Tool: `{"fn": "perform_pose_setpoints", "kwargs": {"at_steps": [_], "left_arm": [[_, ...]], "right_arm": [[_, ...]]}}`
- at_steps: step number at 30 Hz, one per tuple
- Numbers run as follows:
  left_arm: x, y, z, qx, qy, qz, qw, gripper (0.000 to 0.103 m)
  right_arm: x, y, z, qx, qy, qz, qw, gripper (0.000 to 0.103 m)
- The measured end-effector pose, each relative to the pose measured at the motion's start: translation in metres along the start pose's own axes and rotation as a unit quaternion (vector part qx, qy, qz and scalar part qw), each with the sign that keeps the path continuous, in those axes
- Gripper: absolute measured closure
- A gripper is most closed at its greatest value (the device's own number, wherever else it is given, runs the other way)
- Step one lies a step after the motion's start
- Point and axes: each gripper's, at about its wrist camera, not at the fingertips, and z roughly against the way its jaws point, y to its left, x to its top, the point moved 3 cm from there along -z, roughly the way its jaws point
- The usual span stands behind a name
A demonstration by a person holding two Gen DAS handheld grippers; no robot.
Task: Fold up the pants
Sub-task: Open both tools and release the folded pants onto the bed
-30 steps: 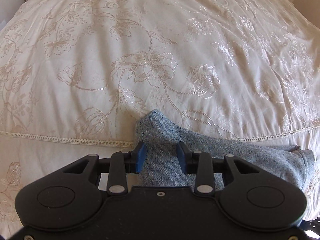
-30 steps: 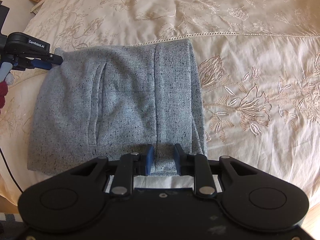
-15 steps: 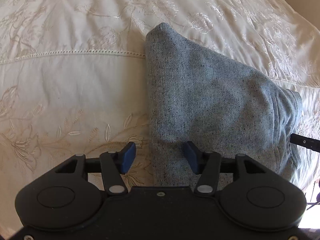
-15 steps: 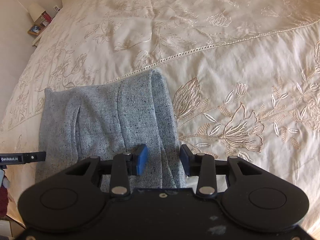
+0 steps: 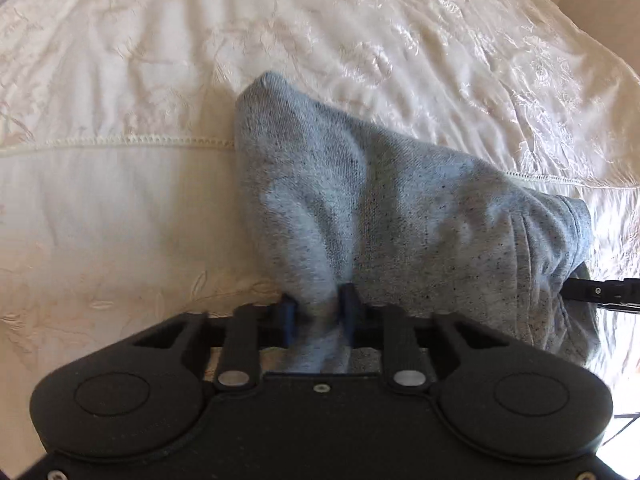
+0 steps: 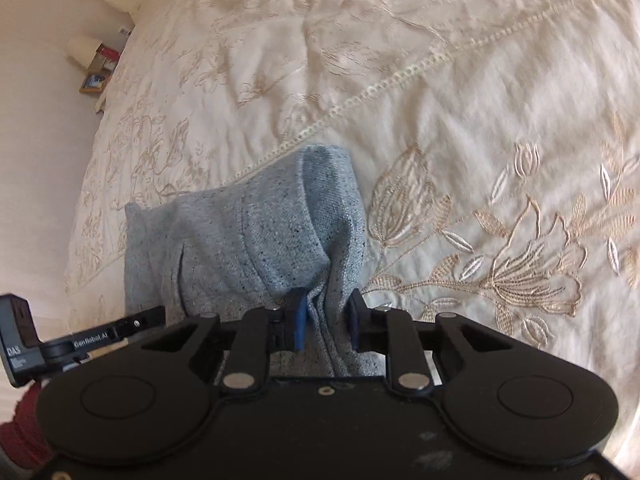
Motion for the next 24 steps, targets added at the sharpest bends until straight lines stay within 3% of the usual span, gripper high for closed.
{"fn": "perform_pose_setpoints", "kwargs": {"at_steps": [5, 11, 12, 13, 15, 17, 20, 24], "left_arm": [[0.012, -0.01, 0.057, 0.02, -0.078, -0.005, 0.9967, 0.084], [0.081, 0.019, 0.072, 0.042, -0.137, 0.017, 0.9896, 0.083], [0.093, 0.026, 0.066, 0.05, -0.138, 0.025, 0.9889, 0.079], [0.104, 0.033, 0.058, 0.067, -0.134, 0.031, 0.9882, 0.068], [0.121, 0.049, 0.038, 0.126, -0.115, 0.047, 0.9842, 0.069], [0.129, 0.061, 0.027, 0.171, -0.105, 0.066, 0.9775, 0.07], [0.118, 0.069, 0.037, 0.158, -0.106, 0.107, 0.9759, 0.072], [0.098, 0.052, 0.052, 0.147, -0.108, 0.092, 0.9789, 0.072]], "right_arm": [[0.026, 0.058, 0.039, 0.036, -0.06, 0.063, 0.996, 0.084], [0.093, 0.103, 0.028, 0.047, -0.106, 0.112, 0.987, 0.084], [0.104, 0.111, 0.019, 0.039, -0.112, 0.123, 0.985, 0.083], [0.114, 0.116, 0.007, 0.023, -0.112, 0.128, 0.985, 0.079], [0.13, 0.122, -0.018, -0.054, -0.105, 0.138, 0.984, 0.076], [0.135, 0.128, -0.029, -0.111, -0.107, 0.166, 0.974, 0.076], [0.126, 0.135, -0.016, -0.109, -0.113, 0.185, 0.97, 0.076], [0.106, 0.146, -0.006, -0.125, -0.111, 0.216, 0.962, 0.074]]}}
